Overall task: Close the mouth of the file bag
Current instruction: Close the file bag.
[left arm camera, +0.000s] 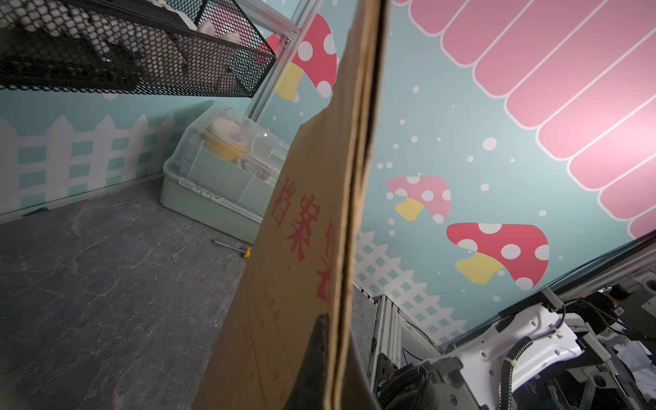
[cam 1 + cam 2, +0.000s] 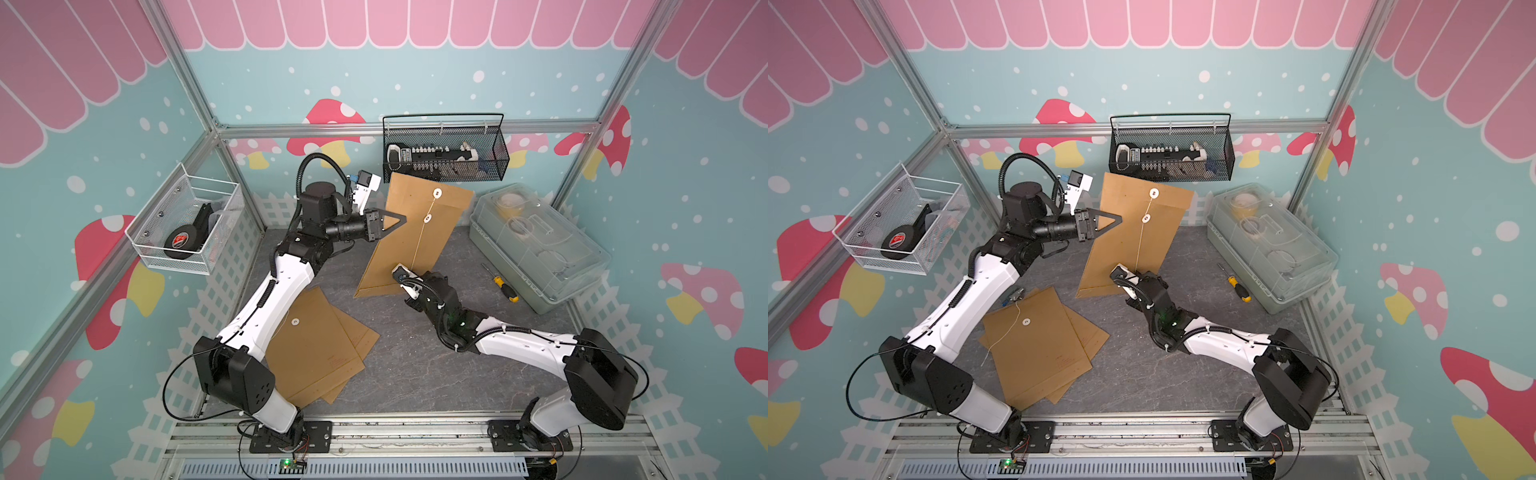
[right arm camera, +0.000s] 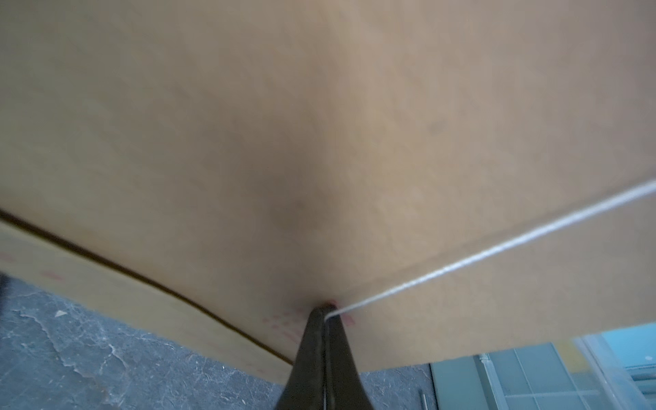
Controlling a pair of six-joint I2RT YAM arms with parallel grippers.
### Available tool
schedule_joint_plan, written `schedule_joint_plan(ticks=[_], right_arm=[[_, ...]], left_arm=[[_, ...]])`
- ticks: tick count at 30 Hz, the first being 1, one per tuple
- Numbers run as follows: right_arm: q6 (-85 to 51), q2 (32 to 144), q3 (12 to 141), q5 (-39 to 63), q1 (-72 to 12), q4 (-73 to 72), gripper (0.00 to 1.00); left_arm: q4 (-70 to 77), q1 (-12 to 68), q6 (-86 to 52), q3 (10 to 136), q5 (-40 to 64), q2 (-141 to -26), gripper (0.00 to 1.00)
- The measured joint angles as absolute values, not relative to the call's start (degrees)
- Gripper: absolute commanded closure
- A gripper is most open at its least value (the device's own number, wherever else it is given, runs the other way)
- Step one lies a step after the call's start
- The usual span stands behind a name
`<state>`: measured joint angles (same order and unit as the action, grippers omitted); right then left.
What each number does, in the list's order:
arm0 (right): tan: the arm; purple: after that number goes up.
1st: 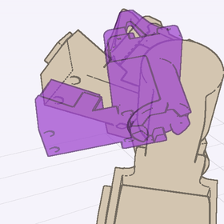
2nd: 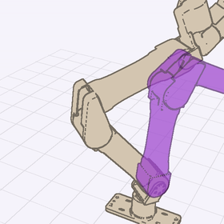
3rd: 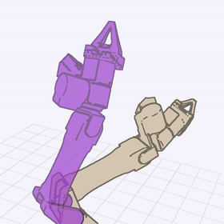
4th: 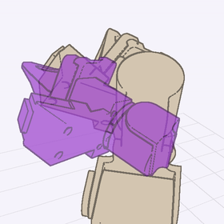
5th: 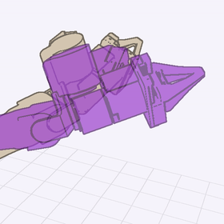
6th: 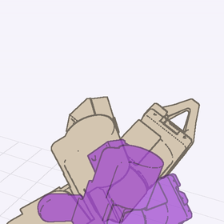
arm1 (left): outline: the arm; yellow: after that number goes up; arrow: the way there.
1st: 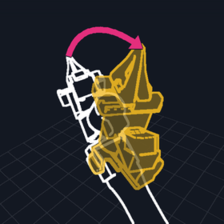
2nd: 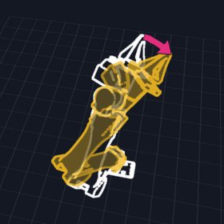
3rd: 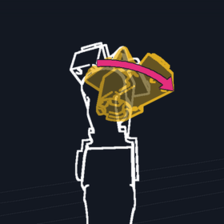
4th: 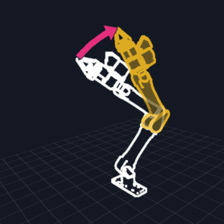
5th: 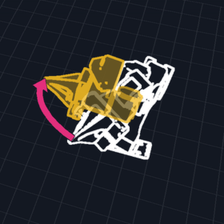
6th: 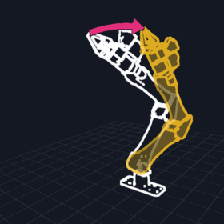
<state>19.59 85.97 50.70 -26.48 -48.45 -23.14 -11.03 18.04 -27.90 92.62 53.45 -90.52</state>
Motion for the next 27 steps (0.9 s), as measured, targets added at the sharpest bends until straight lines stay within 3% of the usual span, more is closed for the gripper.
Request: schedule_joint_plan(ticks=[16, 27], right_arm=[[-2.42, 80.38, 50.85, -7.92, -31.51, -18.68, 1.00], [-14.92, 80.18, 63.05, -2.13, -24.45, -8.78, 1.00]], left_arm=[[-5.63, 14.72, -32.18, 89.14, 55.70, -88.92, 1.00], [-5.26, 14.70, -32.14, 86.50, 56.64, -88.49, 1.00]])
